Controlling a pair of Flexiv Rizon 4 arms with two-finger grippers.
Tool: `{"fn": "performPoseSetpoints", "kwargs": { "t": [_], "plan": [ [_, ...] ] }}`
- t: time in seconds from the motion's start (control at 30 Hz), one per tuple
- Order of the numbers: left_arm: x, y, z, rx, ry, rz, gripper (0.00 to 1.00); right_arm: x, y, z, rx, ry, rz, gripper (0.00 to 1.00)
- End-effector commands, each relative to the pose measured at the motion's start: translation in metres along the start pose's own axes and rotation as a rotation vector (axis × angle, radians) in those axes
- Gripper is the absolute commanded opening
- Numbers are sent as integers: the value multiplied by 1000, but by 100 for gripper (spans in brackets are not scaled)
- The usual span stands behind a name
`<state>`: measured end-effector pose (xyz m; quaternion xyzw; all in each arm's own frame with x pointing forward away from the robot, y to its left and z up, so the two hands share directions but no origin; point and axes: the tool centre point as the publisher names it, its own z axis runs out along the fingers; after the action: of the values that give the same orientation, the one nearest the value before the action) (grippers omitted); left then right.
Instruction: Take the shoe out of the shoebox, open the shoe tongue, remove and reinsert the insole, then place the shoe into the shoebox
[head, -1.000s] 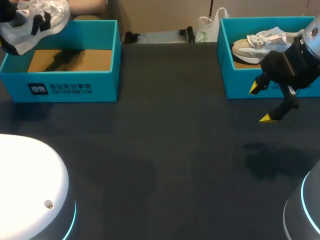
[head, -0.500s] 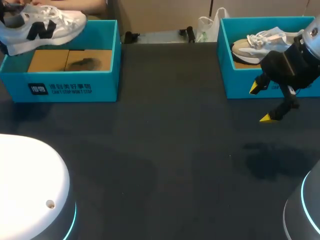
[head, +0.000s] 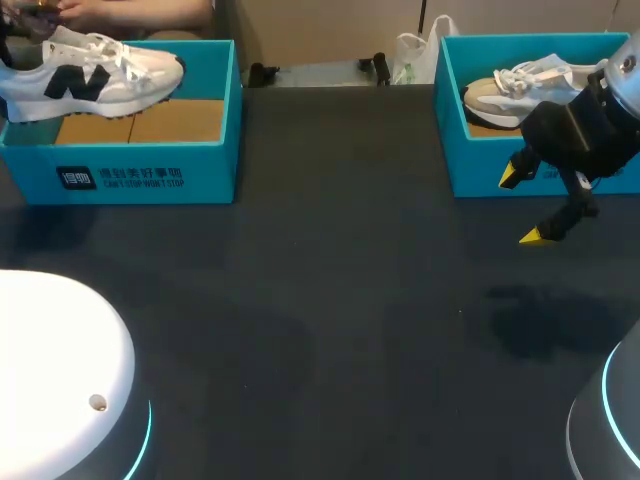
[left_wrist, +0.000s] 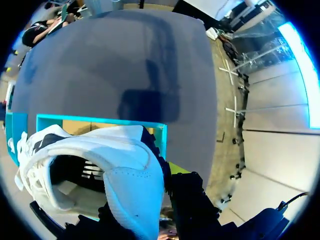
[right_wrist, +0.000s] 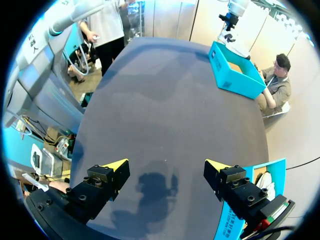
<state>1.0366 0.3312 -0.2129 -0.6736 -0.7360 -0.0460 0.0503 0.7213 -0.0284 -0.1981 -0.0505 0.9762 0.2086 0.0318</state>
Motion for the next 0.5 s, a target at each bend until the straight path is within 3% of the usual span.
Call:
{"fn": "performPoseSetpoints", "kwargs": {
  "t": [0.03,0.5],
  "plan": [
    [0,4,2,10,1,8,0,-1,0,1,1,1,0,100],
    [-2,26,14,-35,55,65,0,-1,0,1,1,1,0,100]
  ]
}}
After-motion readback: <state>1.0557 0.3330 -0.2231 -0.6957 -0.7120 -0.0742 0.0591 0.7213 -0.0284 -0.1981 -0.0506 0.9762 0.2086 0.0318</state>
